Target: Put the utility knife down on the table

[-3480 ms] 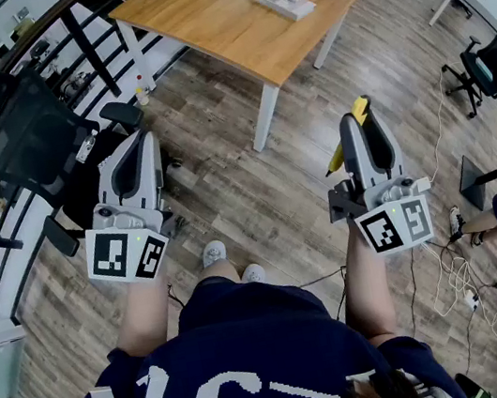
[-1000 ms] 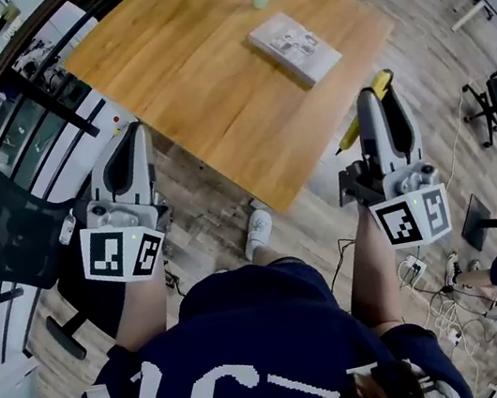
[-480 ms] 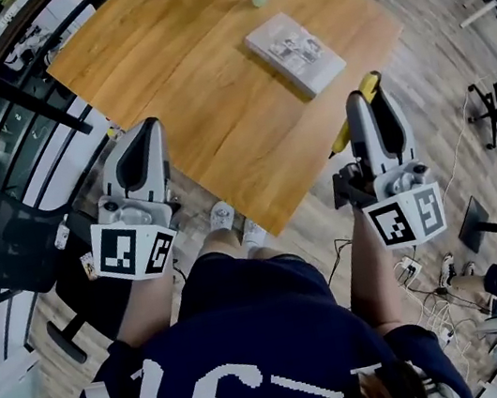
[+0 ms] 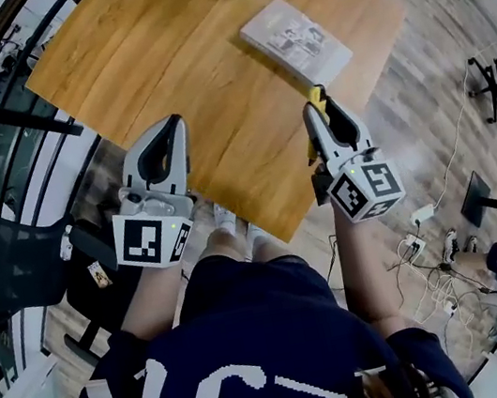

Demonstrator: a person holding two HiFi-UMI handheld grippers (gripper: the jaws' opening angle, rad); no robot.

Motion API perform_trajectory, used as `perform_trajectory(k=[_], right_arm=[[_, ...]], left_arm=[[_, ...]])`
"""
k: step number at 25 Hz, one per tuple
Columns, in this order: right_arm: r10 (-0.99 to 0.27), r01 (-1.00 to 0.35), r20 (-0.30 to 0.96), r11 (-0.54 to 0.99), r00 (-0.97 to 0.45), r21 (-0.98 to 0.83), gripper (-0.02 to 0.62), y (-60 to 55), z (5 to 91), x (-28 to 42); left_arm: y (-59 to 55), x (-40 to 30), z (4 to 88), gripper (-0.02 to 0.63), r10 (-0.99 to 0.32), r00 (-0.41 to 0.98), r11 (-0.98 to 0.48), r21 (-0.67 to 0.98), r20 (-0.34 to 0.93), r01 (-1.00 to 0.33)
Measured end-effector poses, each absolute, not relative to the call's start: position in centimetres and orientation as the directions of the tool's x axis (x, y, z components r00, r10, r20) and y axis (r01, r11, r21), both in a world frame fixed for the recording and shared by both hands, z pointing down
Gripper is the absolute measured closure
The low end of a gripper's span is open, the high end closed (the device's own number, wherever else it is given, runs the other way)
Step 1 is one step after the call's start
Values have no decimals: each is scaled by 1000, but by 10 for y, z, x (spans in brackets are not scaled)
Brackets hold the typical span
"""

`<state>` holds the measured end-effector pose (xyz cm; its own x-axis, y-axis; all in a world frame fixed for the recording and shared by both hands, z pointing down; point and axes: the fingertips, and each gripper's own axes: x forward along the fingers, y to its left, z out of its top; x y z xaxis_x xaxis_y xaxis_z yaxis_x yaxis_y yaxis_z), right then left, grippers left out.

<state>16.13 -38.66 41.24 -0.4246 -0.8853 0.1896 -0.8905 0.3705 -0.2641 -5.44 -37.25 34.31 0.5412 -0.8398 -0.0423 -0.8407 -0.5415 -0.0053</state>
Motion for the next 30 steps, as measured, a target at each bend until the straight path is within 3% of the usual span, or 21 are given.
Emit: perform_trajectory(k=[6,7,8,13,21,30], right_arm=[[-793,-926,479,307,-377,-220,456,-397,550,153],[-786,-933,503,293,-360,-210,494,-396,566,154],[-778,-939,527,281,-343,-196,572,-397,579,155],[-710,-947,629,281,-316,-159,572,-396,627,146],[-763,-942,553,273,-334,-194,572,-401,603,145],[-896,-934,290,275,-335,-227,572,-417,476,168]], left_arm=[[-391,-46,381,591,-801,598,-597,16,20,-802],[-392,-45,385,591,-799,601,-601,21,29,-799],[-393,-46,389,591,-797,603,-603,24,38,-798],[-397,-53,403,591,-797,600,-599,39,69,-800],[-409,-60,403,591,-812,580,-578,50,68,-814],[-417,-51,361,591,-811,585,-585,23,-13,-811]])
